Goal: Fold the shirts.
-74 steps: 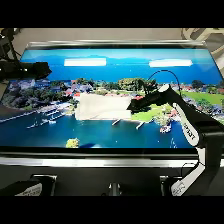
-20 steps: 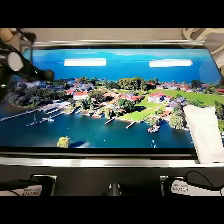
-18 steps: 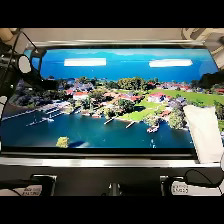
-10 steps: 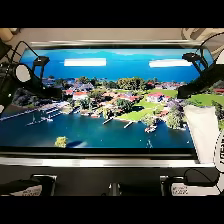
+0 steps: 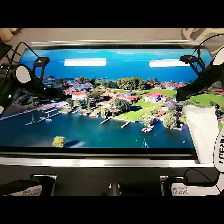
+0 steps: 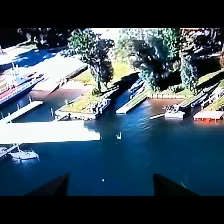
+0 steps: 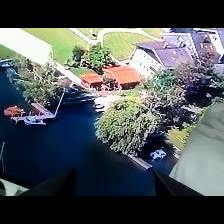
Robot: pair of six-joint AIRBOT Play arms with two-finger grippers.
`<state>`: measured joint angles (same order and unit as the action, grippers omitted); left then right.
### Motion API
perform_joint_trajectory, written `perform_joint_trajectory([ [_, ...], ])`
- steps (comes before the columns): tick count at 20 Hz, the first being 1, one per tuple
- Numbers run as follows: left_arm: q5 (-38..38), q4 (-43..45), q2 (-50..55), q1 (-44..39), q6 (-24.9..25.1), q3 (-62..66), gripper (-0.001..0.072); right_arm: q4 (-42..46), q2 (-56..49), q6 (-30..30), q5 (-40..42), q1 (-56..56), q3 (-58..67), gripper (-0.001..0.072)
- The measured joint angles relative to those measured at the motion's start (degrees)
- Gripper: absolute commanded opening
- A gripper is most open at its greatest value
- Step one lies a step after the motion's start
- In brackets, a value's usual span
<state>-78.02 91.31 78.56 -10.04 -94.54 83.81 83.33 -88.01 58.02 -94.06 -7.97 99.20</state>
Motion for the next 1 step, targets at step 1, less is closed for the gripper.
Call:
perform_joint_trajectory([
  [1,0.00,-0.02,0.00,0.00,0.00,-0.02,0.0622,0.00,0.00,0.00,-0.02,0.02,0.00,0.0483],
])
